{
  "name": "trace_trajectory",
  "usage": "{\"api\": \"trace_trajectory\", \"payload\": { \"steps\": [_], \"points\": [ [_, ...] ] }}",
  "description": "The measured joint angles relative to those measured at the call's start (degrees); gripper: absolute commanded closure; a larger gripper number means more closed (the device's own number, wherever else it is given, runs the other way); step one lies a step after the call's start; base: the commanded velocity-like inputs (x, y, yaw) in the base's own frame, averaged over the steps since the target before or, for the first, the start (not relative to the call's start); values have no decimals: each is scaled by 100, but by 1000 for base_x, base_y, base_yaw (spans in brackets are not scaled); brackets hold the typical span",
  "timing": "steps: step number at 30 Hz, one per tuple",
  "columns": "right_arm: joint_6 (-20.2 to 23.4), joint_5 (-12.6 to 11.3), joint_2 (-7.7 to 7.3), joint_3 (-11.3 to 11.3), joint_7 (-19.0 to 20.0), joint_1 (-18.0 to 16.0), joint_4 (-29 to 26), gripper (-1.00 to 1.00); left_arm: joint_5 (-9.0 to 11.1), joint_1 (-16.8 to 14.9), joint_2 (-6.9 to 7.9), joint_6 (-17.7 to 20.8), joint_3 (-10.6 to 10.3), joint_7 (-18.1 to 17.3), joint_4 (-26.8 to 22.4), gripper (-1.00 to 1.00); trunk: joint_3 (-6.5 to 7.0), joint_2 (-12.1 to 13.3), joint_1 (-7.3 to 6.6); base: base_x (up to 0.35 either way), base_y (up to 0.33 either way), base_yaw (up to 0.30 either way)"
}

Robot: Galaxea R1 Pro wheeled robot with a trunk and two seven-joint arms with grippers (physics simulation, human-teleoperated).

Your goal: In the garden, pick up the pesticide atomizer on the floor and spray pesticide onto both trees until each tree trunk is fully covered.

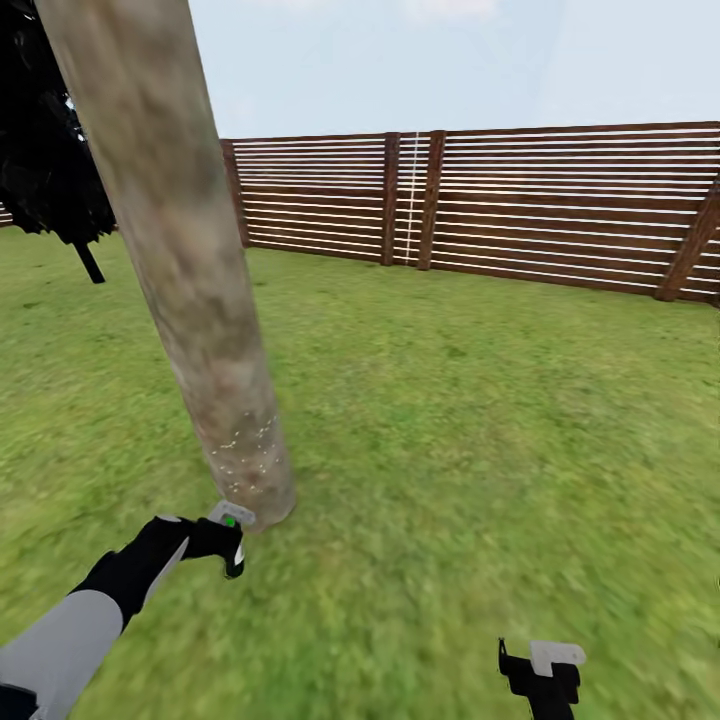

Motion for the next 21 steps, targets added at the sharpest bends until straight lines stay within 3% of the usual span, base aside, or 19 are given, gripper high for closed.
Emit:
{"api": "trace_trajectory", "payload": {
  "steps": [2,4,13,17,21],
  "points": [
    [0,0,6,3,0,-1,0,-100,47,0,-4,-373,-3,228,230,100,0,0,0,0,-274,0],
    [0,0,11,3,0,0,0,-100,82,0,-30,-507,-7,392,336,100,0,0,0,0,-274,0],
    [0,-8,17,0,0,-2,-5,-100,90,0,-61,-549,-1,463,396,100,0,0,-1,43,-274,6],
    [0,-13,17,2,0,-2,-7,-100,101,1,-88,-547,1,461,422,100,0,0,-1,86,-274,230],
    [0,-17,18,3,0,-2,-5,-100,96,1,-214,-549,1,459,424,100,0,0,-1,87,-274,271]
  ]
}}
